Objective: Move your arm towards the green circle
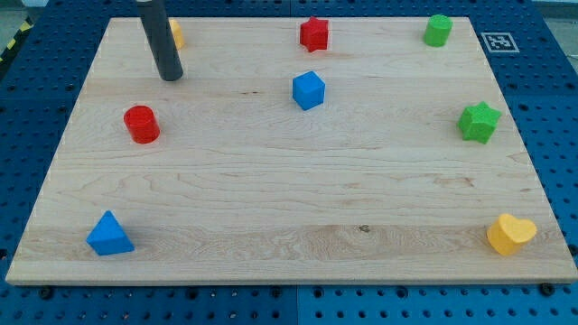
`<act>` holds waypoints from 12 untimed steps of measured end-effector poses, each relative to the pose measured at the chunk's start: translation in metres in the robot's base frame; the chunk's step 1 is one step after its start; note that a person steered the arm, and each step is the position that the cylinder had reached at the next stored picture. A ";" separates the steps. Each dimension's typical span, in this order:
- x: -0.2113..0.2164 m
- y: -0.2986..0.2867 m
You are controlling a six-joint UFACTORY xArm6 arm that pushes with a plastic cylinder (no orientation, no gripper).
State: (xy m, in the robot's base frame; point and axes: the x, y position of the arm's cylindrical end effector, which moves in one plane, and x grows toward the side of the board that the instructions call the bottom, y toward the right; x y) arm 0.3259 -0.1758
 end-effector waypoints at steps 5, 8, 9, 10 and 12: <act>0.009 0.114; -0.033 0.115; -0.062 0.115; -0.091 0.115; -0.126 0.182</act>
State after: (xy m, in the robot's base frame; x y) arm 0.2004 0.0063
